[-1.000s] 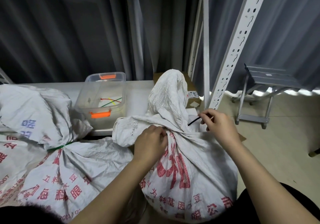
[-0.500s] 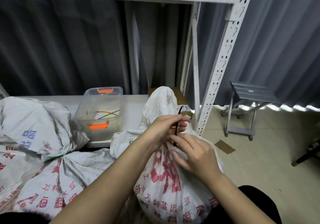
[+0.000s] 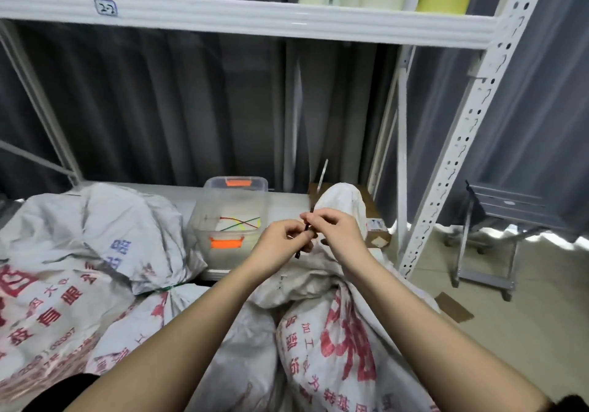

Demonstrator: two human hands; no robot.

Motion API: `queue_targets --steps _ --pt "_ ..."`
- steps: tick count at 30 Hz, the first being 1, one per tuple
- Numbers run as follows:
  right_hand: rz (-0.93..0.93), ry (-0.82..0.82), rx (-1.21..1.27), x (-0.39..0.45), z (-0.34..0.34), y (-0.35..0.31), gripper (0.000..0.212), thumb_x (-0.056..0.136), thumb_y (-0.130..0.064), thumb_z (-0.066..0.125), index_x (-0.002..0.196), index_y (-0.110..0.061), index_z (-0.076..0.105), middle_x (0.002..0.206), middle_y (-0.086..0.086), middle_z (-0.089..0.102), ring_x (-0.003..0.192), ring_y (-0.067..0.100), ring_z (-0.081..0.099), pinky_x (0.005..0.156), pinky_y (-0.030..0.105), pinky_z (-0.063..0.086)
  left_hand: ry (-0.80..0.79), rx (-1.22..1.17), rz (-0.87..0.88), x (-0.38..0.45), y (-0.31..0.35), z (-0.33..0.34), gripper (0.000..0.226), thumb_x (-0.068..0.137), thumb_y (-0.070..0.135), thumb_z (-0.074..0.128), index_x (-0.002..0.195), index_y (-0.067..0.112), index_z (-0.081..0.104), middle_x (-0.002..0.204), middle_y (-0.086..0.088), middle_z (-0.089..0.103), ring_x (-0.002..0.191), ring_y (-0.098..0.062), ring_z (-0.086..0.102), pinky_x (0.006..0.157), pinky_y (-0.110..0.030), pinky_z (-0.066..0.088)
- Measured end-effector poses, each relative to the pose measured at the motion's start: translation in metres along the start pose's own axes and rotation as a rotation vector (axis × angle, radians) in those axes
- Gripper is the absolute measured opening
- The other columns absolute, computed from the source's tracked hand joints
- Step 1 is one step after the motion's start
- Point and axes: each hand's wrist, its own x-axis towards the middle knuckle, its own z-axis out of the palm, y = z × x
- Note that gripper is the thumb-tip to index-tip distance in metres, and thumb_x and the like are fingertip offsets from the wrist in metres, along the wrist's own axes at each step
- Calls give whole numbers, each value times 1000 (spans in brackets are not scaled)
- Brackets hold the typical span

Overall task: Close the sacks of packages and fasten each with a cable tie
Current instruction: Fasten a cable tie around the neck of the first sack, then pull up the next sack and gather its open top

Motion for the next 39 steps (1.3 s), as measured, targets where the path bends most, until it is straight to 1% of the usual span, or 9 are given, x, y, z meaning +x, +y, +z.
queue_targets --steps 4,8,15,22,25,27,31,35,39 --pt "45 -6 -97 20 11 13 19 89 -18 63 91 -1 72 84 2 66 76 12 59 55 11 40 81 92 -52 7 -32 -9 16 86 8 65 72 15 68 68 0 70 64 -9 64 75 -35 54" --pt "25 -61 -291 34 37 35 14 84 -15 66 74 -24 69 75 -10 66 81 12 63 78 29 51 112 176 -98 18 -49 -17 28 87 8 62 60 15 60 57 2 66 61 -21 63 75 -46 56" --pt "179 -41 -403 136 102 62 24 88 -23 59 64 -24 61 88 -1 73 89 24 67 80 34 51 165 740 -167 79 -98 -102 17 89 19 53 94 14 69 100 -7 70 97 -26 63 79 -31 47" --pt "263 40 -404 204 144 103 16 88 -10 58 97 -17 68 95 2 65 97 25 60 79 27 42 123 877 -229 116 -138 -135 20 89 22 48 95 16 67 103 -7 69 99 -28 61 76 -31 45" --pt "271 -105 -396 215 156 114 8 91 -7 55 97 -6 61 87 5 58 81 22 56 76 30 44 138 849 -220 121 -149 -134 22 90 23 48 98 15 68 102 -6 70 98 -27 62 77 -31 47" --pt "287 -224 -503 214 156 119 8 93 -14 55 93 -6 52 88 3 52 79 22 54 72 29 39 128 831 -234 122 -154 -131 22 89 23 49 98 16 68 100 -6 70 96 -26 62 78 -32 49" --pt "203 -246 -754 209 132 126 43 96 -19 51 136 -4 45 136 13 53 124 30 49 96 31 40 108 809 -271 123 -154 -122 20 89 24 49 96 17 67 102 -6 70 98 -27 62 81 -32 49" --pt "45 -213 -1086 189 89 111 39 93 -20 48 131 -13 53 131 9 55 119 29 51 92 35 46 60 789 -267 121 -136 -98 18 90 25 51 93 17 66 102 -6 70 99 -26 61 79 -30 47" --pt "-212 -137 -1571 162 38 85 37 94 -21 42 128 -14 54 128 8 54 118 28 47 95 38 36 -127 825 -253 112 -112 -58 22 92 30 50 101 16 65 113 -7 66 107 -25 58 83 -28 43"
